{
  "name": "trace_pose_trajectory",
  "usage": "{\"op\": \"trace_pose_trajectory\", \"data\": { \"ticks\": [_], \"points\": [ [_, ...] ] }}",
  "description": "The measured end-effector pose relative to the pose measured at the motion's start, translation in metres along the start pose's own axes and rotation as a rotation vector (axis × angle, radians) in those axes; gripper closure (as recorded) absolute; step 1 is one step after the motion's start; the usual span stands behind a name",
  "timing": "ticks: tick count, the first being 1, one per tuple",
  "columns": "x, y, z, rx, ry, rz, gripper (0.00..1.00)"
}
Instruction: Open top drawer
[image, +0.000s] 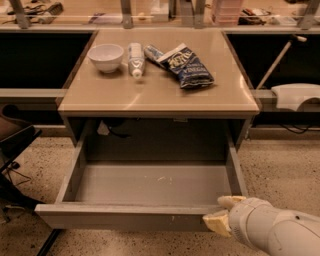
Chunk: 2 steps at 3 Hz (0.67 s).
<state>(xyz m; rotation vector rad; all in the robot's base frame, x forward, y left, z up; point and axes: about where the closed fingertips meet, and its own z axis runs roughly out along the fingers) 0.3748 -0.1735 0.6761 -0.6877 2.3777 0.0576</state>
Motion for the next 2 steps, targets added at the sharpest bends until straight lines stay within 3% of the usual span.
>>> {"op": "trace_pose_trajectory", "data": {
  "ticks": [2],
  "points": [
    [0.0039, 0.0037, -0.0038, 0.003, 0.006, 0.017, 1.0]
  ]
}}
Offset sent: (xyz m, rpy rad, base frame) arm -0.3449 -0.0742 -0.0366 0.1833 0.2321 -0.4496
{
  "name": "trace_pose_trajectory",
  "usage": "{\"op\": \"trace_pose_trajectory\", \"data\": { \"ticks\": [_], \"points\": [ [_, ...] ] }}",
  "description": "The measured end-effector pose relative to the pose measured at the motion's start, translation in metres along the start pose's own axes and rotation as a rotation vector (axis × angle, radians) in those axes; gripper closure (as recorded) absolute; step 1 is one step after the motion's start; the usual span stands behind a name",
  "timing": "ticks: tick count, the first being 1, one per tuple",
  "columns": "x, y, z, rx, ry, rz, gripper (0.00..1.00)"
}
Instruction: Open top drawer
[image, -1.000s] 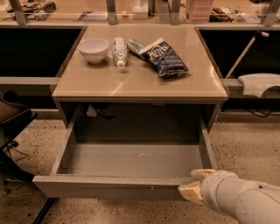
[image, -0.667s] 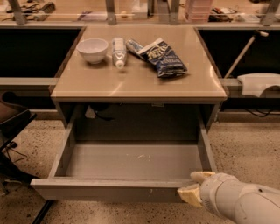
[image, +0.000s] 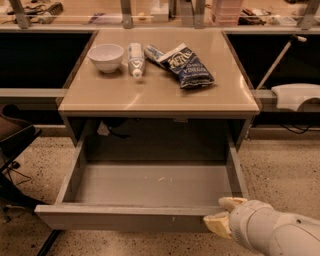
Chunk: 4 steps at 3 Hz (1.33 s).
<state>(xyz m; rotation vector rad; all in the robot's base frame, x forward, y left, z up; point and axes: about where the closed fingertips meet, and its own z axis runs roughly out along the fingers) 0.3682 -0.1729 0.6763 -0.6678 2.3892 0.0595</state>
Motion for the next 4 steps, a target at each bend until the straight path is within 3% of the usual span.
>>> {"op": "trace_pose_trajectory", "data": {
  "ticks": [4],
  "points": [
    [0.0007, 0.0019, -0.0017, 0.003, 0.006, 0.016, 1.0]
  ]
}}
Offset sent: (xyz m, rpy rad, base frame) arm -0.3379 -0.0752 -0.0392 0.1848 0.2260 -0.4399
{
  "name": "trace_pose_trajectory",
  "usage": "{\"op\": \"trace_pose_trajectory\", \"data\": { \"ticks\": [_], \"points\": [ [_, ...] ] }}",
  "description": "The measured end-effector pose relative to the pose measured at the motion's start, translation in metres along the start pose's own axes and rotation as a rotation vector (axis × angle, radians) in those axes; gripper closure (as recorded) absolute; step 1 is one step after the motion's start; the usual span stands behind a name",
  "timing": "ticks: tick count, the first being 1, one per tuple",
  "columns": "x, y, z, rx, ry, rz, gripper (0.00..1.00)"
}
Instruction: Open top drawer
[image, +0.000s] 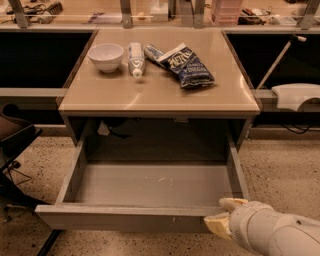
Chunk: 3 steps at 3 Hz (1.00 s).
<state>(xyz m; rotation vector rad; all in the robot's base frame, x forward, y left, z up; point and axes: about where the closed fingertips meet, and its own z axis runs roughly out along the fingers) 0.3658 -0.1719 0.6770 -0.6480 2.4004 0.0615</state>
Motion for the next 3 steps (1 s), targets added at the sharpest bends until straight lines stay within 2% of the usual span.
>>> {"op": "trace_pose_trajectory", "data": {
  "ticks": [3],
  "points": [
    [-0.0009, 0.0005, -0.0011, 0.001, 0.003, 0.009, 1.0]
  ]
}}
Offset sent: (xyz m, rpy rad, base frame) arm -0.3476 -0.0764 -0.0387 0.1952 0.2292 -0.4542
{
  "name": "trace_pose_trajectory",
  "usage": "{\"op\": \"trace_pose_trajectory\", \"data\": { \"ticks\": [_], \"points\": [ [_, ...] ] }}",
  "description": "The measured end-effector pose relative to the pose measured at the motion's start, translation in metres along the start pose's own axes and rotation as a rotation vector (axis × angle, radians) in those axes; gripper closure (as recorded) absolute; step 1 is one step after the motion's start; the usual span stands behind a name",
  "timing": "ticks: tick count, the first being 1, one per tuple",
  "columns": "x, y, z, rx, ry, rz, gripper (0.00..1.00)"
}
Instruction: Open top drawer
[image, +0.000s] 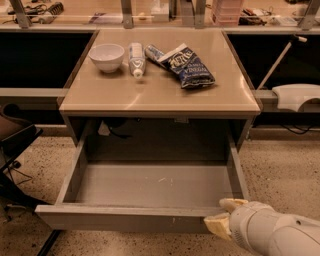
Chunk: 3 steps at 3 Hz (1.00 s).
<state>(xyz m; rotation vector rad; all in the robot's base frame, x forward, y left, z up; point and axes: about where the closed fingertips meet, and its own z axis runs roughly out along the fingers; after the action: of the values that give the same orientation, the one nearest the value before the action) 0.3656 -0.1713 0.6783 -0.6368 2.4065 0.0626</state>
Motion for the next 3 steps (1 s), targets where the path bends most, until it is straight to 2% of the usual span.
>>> {"op": "trace_pose_trajectory", "data": {
  "ticks": [2, 3],
  "points": [
    [0.0002, 0.0007, -0.0013, 0.003, 0.001, 0.01, 1.0],
    [0.0002, 0.0007, -0.0013, 0.003, 0.001, 0.01, 0.81]
  ]
}}
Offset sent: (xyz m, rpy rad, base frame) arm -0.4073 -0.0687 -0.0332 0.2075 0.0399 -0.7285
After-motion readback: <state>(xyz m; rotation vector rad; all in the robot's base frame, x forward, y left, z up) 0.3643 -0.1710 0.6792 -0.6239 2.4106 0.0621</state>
